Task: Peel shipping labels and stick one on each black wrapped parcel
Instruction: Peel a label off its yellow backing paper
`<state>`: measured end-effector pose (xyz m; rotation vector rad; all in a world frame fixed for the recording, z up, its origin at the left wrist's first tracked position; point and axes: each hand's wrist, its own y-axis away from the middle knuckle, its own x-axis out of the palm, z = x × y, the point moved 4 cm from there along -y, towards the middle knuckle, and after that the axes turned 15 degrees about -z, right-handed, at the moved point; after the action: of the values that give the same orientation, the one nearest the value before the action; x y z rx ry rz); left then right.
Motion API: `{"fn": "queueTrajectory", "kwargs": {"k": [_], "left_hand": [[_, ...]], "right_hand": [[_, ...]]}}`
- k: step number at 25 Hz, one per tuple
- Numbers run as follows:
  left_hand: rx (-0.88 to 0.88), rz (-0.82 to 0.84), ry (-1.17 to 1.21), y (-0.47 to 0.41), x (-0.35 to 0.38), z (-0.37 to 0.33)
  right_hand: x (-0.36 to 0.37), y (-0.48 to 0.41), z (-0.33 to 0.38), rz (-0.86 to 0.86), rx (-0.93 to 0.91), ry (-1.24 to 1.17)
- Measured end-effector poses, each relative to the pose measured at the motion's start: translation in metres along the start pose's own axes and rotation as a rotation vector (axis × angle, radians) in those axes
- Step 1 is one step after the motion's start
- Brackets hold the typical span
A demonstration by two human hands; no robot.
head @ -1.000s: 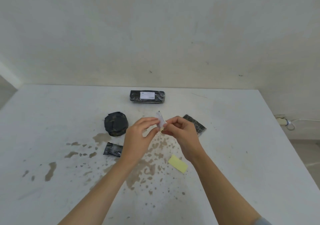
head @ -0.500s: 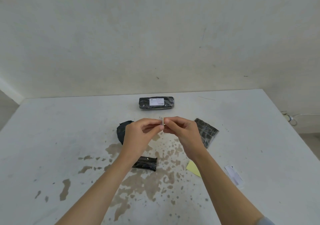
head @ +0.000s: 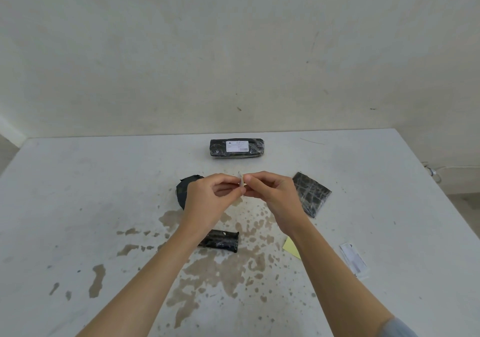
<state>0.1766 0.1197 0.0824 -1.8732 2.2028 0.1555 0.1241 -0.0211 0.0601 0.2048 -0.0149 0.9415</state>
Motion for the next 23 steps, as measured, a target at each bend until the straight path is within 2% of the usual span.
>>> {"fn": "queueTrajectory", "kwargs": {"k": [11,23], "left_hand": [[0.082,-0.014,-0.087,0.0013,-0.0011,-0.0032],[0.048,-0.027,-0.070,0.0012,0.0012,-0.0011]], "right_hand": [[0.0014,0.0001,0.0015,-0.001,-0.003,-0.013],[0.0009,0.0018,0.0008,0.035,-0.012,0.054]]}}
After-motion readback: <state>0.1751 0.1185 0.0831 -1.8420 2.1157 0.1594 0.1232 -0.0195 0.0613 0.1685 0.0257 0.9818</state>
